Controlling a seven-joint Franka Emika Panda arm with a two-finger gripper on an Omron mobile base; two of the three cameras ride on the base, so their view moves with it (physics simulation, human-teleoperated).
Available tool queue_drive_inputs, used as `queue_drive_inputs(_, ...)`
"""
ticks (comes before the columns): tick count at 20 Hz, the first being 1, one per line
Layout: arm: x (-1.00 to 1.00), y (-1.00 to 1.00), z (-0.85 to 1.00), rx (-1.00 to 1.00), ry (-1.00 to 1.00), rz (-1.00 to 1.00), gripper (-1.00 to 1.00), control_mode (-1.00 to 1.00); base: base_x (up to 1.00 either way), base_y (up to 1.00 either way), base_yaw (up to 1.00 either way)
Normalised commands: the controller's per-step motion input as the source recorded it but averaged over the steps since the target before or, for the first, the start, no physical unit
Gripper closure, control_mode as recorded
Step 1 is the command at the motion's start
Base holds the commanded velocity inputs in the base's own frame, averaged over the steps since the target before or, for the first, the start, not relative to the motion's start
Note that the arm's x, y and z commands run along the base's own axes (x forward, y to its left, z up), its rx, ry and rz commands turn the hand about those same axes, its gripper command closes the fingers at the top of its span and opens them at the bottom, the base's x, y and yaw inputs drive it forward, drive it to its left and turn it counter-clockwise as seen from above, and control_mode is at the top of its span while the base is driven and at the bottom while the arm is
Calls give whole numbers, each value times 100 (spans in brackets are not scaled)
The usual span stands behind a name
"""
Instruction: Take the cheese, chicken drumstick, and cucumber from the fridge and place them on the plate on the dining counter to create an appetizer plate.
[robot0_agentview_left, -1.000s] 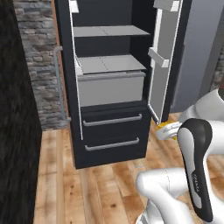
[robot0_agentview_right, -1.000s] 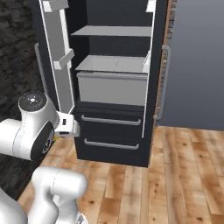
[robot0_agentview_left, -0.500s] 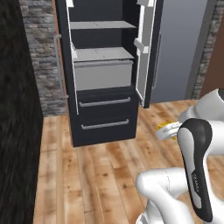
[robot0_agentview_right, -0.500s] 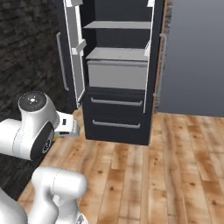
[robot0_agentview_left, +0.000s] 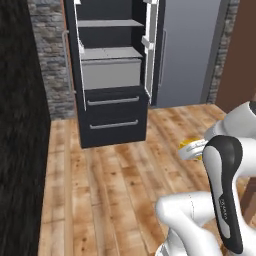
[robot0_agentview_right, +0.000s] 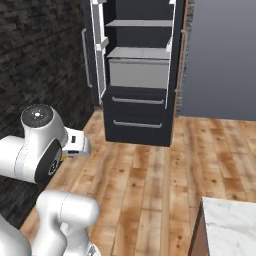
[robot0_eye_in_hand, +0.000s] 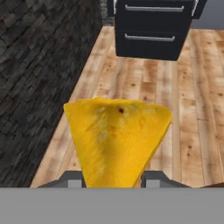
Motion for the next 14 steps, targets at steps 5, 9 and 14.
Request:
queue_drive_inputs(5, 0, 0, 0, 0, 0, 0, 100, 100, -100, -17, 0)
queue_drive_inputs(9, 0, 0, 0, 0, 0, 0, 100, 100, -100, -16, 0)
queue_drive_inputs(14, 0, 0, 0, 0, 0, 0, 100, 100, -100, -10, 0)
